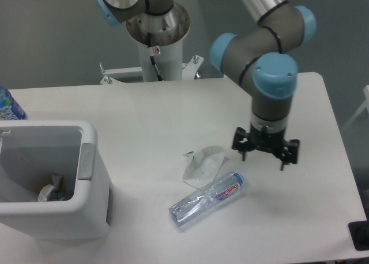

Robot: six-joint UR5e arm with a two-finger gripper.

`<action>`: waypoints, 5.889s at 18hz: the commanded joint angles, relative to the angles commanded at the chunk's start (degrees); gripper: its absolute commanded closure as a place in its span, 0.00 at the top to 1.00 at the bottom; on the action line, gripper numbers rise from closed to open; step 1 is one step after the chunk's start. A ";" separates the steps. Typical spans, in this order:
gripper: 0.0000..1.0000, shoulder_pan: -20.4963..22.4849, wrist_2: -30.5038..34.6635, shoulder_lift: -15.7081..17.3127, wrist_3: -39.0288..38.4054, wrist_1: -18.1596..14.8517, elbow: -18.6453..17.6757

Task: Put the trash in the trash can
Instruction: 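Move the open gripper over the crumpled white tissue and lower it, then close the gripper on the crumpled white tissue, then lift the tissue and carry it over the white trash bin, then open the gripper to drop the tissue into the bin, then move the open gripper over the clear water bottle and lower it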

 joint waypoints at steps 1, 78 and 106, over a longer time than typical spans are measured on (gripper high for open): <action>1.00 -0.44 0.09 0.00 0.17 0.17 -1.49; 1.00 -22.77 -27.86 8.18 -23.03 -1.50 16.69; 1.00 -5.36 -19.43 -11.86 -4.94 1.76 16.69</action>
